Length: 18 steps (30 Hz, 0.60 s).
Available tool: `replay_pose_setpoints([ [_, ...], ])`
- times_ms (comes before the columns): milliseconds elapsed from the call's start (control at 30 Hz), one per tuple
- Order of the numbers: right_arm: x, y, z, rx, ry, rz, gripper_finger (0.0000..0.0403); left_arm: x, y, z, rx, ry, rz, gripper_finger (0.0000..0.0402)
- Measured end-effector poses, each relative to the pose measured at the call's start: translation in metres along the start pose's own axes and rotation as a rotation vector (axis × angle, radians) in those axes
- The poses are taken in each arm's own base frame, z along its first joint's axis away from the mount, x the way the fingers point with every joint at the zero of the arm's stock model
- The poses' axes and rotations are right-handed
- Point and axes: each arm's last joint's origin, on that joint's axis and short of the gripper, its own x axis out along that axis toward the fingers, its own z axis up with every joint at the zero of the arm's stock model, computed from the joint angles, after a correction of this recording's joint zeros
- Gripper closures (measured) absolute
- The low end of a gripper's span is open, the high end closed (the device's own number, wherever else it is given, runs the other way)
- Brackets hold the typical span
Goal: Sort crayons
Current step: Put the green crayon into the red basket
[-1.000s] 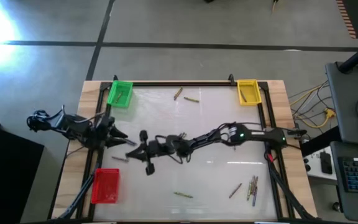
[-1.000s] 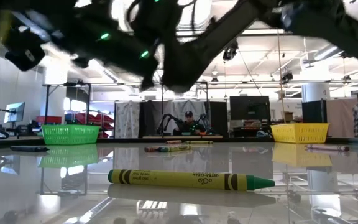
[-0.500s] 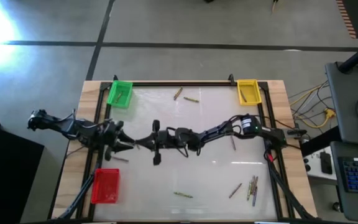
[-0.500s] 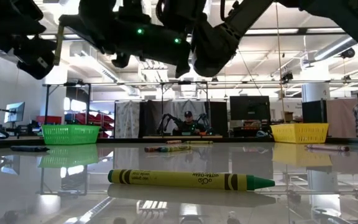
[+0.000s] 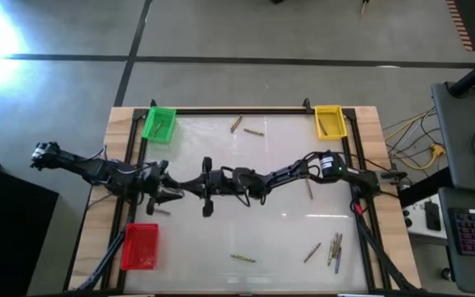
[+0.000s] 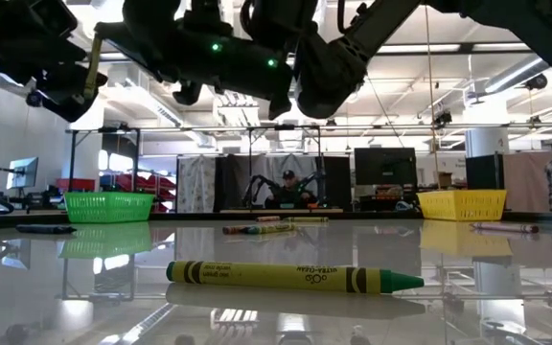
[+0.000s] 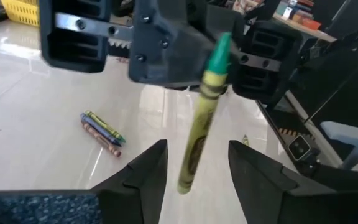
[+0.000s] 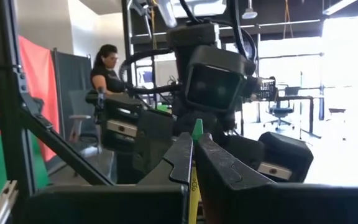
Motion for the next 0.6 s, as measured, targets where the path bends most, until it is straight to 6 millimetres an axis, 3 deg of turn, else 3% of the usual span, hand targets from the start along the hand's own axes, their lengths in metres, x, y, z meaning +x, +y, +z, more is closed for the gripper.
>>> replay_pose_setpoints([
  [267,0.0000,0.0004,-0.0006,0.001,0.006,0.001,0.0394,0.0052,-0.0010,0.0004,0.014,0.003,0.001,0.0299],
  [500,0.0002,0.0001,-0.0027,0.064,0.044,-0.002,0.0390,0.0056,-0.0012,0.0004,0.015,0.012,0.000,0.0387],
  [600,0.0002,-0.0020,-0.0058,0.109,0.097,-0.011,0.0373,0.0046,-0.0017,0.0024,0.016,0.020,0.004,0.0390],
])
